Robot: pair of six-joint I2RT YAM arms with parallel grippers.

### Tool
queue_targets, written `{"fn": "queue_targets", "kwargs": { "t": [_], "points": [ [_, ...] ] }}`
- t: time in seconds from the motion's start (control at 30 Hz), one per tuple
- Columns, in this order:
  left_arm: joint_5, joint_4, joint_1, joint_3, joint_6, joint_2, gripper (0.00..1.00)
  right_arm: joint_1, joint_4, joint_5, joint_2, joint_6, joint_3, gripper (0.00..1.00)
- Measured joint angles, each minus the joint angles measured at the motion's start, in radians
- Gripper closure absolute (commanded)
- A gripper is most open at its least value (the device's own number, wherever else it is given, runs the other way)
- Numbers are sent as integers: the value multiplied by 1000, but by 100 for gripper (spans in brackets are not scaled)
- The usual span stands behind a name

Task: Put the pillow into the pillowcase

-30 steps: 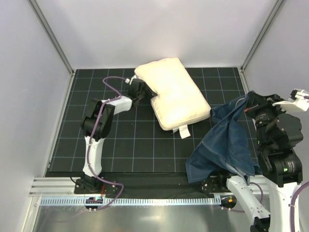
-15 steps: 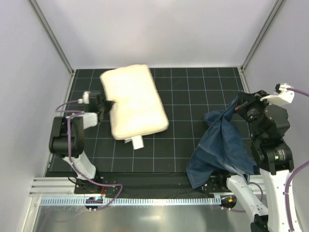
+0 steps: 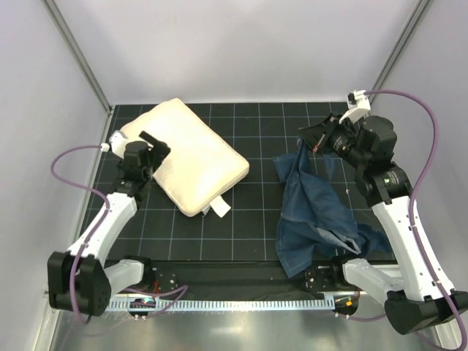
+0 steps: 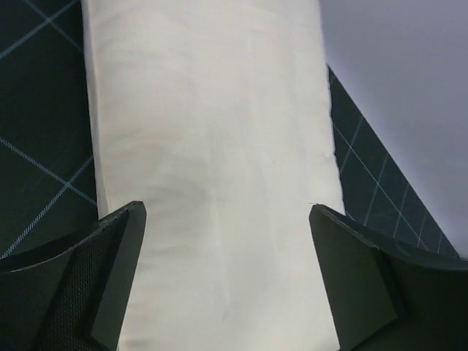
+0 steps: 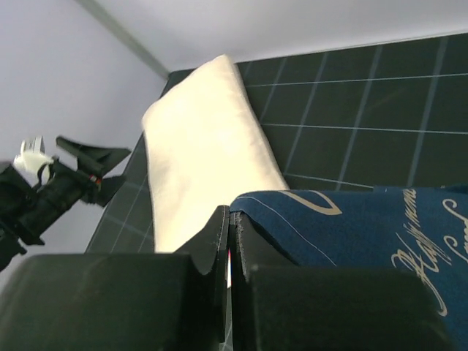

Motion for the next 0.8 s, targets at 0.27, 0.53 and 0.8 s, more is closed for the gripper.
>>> {"fn": "queue_targets", "kwargs": {
  "t": [0.27,0.53,0.8],
  "points": [
    [18,-18,-323,122,204,-184,0,90,16,-91,23,-9,172,96],
    [116,129,-634,132,379,-46,4,97,20,-105,25,6,304,96],
    [242,319,-861,74,528,-8,2,97,-10,-84,56,7,401,96]
  ]
}}
